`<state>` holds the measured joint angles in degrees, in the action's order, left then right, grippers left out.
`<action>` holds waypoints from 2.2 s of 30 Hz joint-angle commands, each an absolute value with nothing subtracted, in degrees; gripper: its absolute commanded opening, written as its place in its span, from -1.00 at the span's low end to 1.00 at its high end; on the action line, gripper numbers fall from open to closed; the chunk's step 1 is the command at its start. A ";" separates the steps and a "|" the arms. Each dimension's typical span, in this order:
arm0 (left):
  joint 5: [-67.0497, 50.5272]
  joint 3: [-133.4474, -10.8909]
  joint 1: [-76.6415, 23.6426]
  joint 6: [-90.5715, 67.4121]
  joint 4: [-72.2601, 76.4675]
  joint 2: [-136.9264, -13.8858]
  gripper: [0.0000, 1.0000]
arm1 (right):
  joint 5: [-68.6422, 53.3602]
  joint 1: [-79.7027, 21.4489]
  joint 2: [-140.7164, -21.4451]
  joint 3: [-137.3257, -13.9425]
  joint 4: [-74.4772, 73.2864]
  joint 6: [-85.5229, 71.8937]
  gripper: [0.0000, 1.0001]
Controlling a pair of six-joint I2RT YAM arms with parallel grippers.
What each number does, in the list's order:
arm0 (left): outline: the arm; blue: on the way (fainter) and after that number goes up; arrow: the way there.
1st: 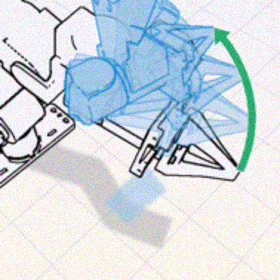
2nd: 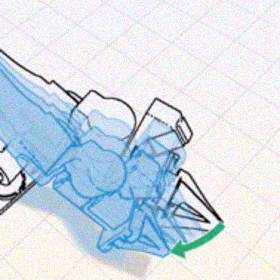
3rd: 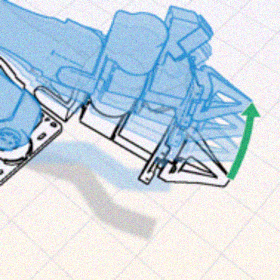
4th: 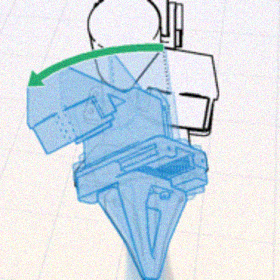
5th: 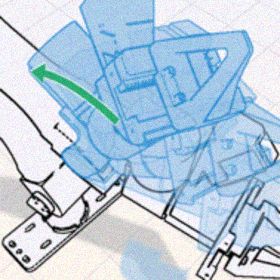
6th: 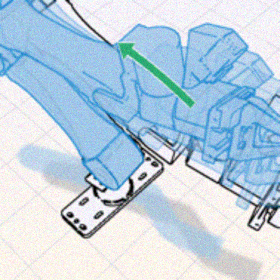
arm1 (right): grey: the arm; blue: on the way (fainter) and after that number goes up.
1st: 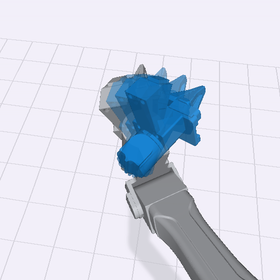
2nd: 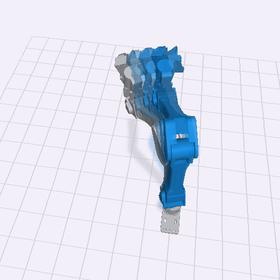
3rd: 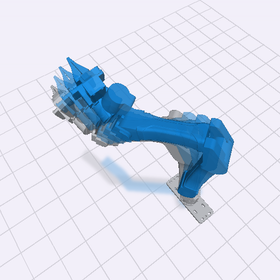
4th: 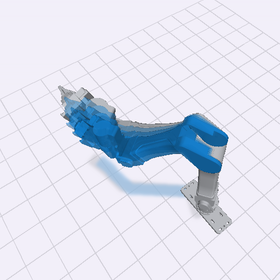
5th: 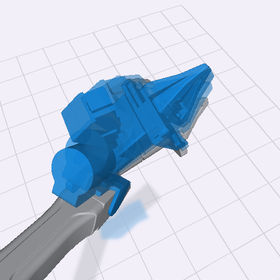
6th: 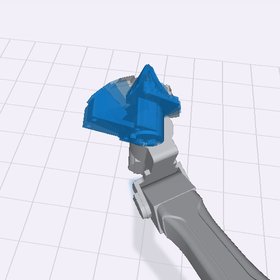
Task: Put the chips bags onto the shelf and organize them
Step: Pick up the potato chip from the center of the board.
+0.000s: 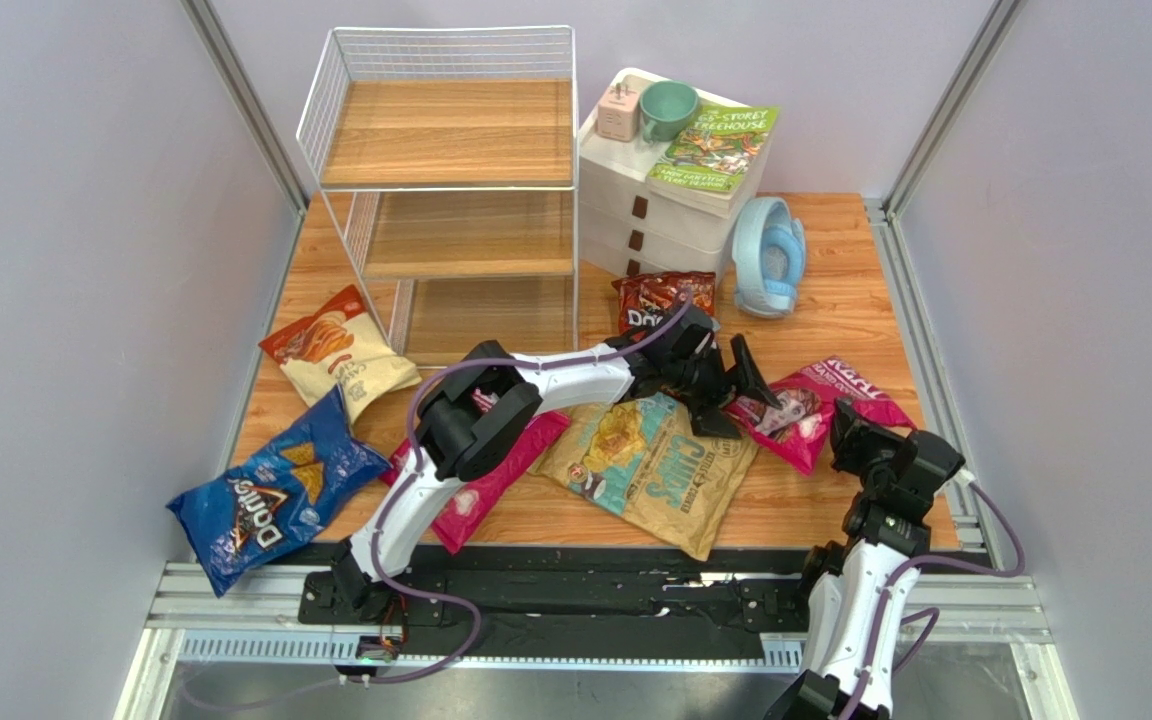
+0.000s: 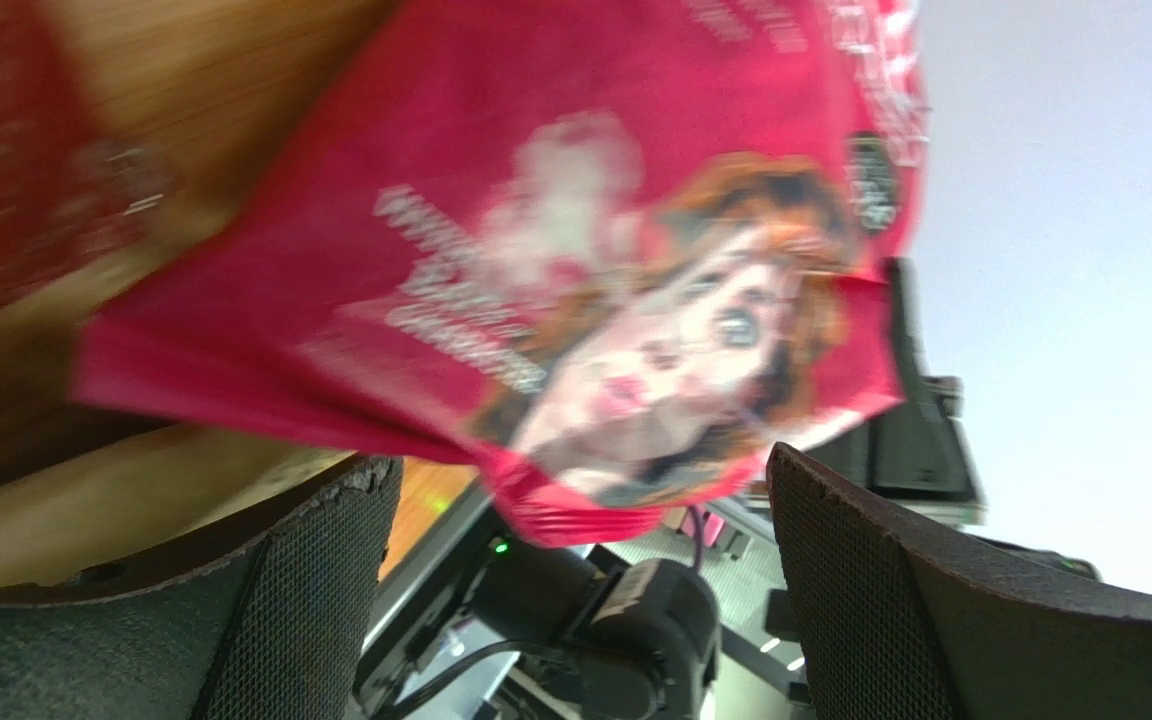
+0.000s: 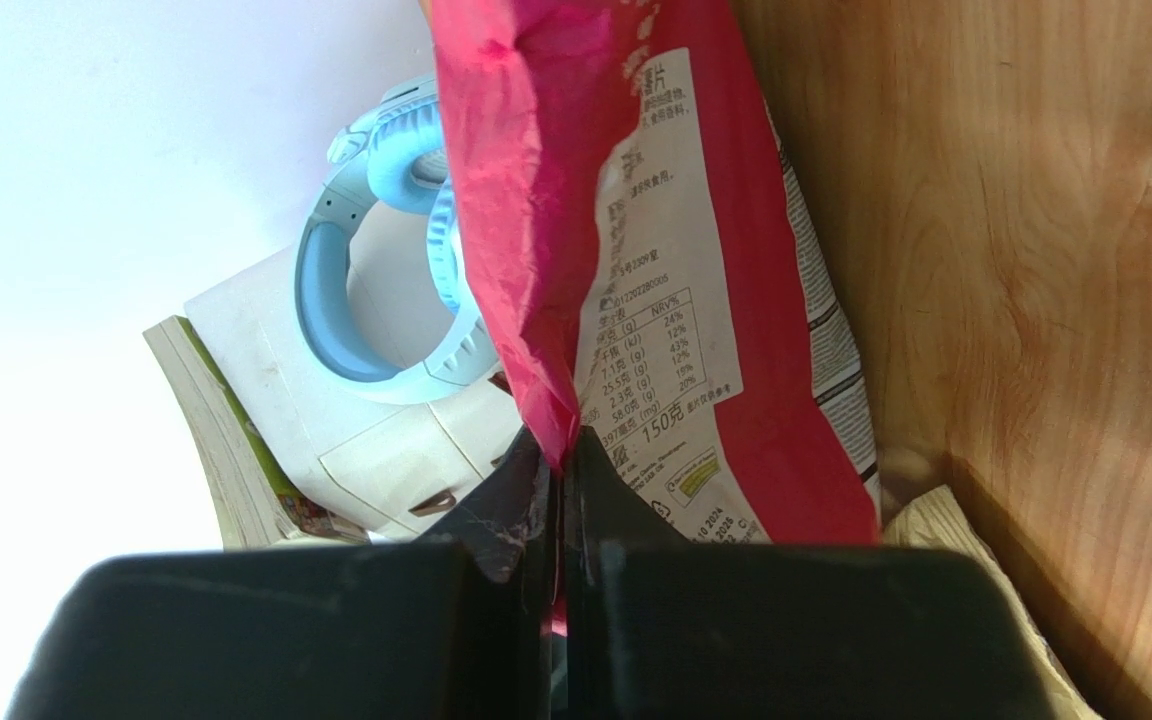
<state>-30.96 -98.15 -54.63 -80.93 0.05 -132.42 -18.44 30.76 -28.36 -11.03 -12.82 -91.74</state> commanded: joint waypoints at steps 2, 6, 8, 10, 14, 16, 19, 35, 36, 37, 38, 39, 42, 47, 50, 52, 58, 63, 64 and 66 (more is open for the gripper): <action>-33.92 -96.86 -55.63 -83.23 0.62 -128.67 0.90 | -17.58 30.41 -28.91 -11.34 -9.32 -94.83 -1.00; -32.00 -93.18 -56.69 -84.63 1.93 -126.65 0.91 | -16.27 29.89 -29.09 -10.99 -7.57 -96.06 -1.00; -31.99 -93.60 -56.78 -86.12 3.60 -127.44 0.91 | -16.00 29.45 -29.00 -10.55 -6.95 -97.81 -1.00; -32.17 -96.14 -56.95 -86.83 2.91 -129.46 0.91 | -16.00 29.01 -28.57 -10.20 -6.68 -98.00 -1.00; -29.80 -99.48 -57.22 -88.06 2.55 -131.57 0.93 | -15.73 28.83 -26.99 -10.37 -8.17 -98.61 -1.00; -28.31 -99.93 -57.22 -88.94 2.90 -131.92 0.93 | -15.82 28.74 -26.28 -10.55 -8.87 -99.05 -1.00; -26.81 -100.28 -57.22 -90.34 2.73 -132.71 0.93 | -16.00 28.83 -25.05 -10.90 -10.81 -99.31 -1.00; -21.80 -101.00 -59.06 -99.14 2.46 -136.76 0.89 | -16.17 28.65 -17.32 -9.23 -17.31 -102.21 -1.00; -21.80 -100.64 -59.06 -100.27 3.68 -137.02 0.89 | -16.43 28.65 -16.88 -9.05 -17.66 -102.48 -1.00; -21.97 -100.37 -58.98 -100.54 4.30 -137.20 0.89 | -16.78 28.65 -16.79 -8.88 -17.67 -102.57 -1.00; -22.41 -100.37 -58.97 -100.81 4.74 -137.98 0.89 | -17.40 28.65 -16.61 -8.96 -18.01 -102.57 -1.00; -22.50 -100.55 -58.97 -100.90 5.01 -138.34 0.89 | -17.58 28.65 -16.61 -8.96 -18.10 -102.48 -1.00; -23.47 -101.60 -58.97 -101.16 6.41 -139.83 0.89 | -18.54 28.65 -16.87 -8.79 -18.45 -103.09 -1.00; -22.68 -100.37 -58.62 -101.34 8.88 -139.66 0.88 | -19.95 28.65 -16.61 -10.28 -21.69 -103.62 -1.00; -22.76 -99.67 -58.27 -101.51 10.89 -139.48 0.81 | -20.56 28.65 -16.61 -11.33 -24.42 -103.62 -1.00; -22.68 -99.23 -58.01 -101.51 11.42 -139.31 0.76 | -20.91 28.65 -16.26 -11.51 -26.27 -103.45 -1.00; -22.06 -97.56 -57.31 -99.41 12.04 -137.20 0.22 | -20.66 28.65 -13.81 -12.13 -30.14 -103.36 -1.00; -22.59 -95.98 -56.87 -97.56 14.05 -136.32 -0.27 | -21.09 28.65 -13.10 -12.92 -32.43 -103.10 -1.00; -22.85 -95.54 -56.87 -97.65 14.85 -136.32 -0.51 | -21.62 28.65 -13.10 -12.75 -32.69 -103.01 -1.00; -23.11 -93.97 -56.69 -98.43 16.87 -136.23 -0.65 | -22.76 28.65 -13.18 -11.87 -31.73 -102.92 -0.95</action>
